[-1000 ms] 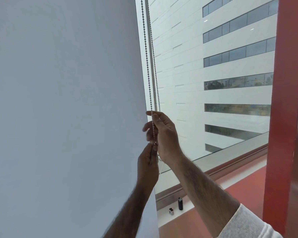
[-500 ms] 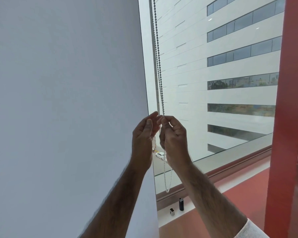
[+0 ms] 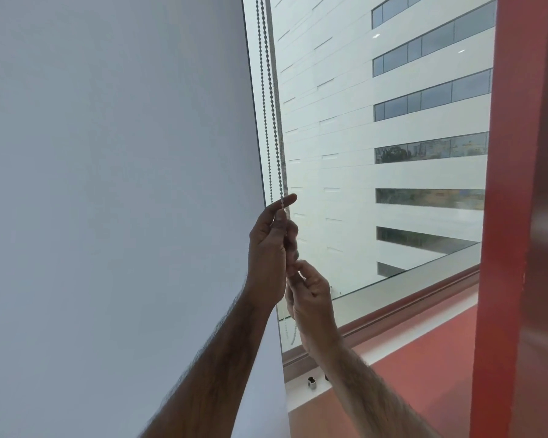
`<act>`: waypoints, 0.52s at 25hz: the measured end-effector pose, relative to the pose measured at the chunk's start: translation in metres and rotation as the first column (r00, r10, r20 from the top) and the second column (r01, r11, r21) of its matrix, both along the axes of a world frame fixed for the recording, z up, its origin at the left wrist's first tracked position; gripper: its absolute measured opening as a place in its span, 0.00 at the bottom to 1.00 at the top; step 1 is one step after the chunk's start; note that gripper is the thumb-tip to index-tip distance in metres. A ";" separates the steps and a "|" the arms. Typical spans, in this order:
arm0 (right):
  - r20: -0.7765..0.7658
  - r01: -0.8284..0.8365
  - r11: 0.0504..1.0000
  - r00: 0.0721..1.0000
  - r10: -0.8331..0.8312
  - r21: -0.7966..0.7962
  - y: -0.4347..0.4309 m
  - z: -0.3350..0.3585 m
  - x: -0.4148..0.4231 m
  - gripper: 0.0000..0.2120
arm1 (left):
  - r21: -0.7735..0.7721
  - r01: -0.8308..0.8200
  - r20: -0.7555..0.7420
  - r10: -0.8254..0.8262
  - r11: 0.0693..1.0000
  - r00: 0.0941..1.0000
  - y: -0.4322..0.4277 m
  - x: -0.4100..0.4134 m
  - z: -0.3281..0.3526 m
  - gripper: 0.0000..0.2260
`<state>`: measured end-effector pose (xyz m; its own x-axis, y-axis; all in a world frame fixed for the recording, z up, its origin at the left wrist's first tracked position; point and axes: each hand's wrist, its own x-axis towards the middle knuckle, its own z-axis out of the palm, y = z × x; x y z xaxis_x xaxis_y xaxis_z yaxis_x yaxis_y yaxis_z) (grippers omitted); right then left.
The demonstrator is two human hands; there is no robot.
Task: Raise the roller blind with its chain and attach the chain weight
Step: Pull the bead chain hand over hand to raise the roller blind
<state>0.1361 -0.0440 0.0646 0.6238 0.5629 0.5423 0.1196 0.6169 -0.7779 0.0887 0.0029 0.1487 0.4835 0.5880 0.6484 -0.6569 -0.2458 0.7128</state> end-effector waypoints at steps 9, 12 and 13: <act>0.075 0.068 0.995 0.995 -0.063 -0.073 -0.002 0.043 0.026 0.16 | 0.133 -0.403 0.087 0.395 0.905 0.915 0.027 0.004 -0.004 0.12; 0.067 0.109 0.994 0.992 -0.109 0.010 0.004 0.081 0.034 0.15 | 0.130 -0.416 0.080 0.409 0.900 0.909 0.029 0.013 -0.021 0.13; 0.060 0.076 0.997 0.995 -0.078 0.034 0.006 0.091 0.034 0.15 | 0.129 -0.416 0.049 0.413 0.900 0.909 0.027 0.016 -0.031 0.13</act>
<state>0.1699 -0.0381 0.1560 0.6298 0.4966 0.5973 0.2139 0.6283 -0.7480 0.1049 0.0300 0.1179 0.2010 0.6399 0.7417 -0.4887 -0.5907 0.6421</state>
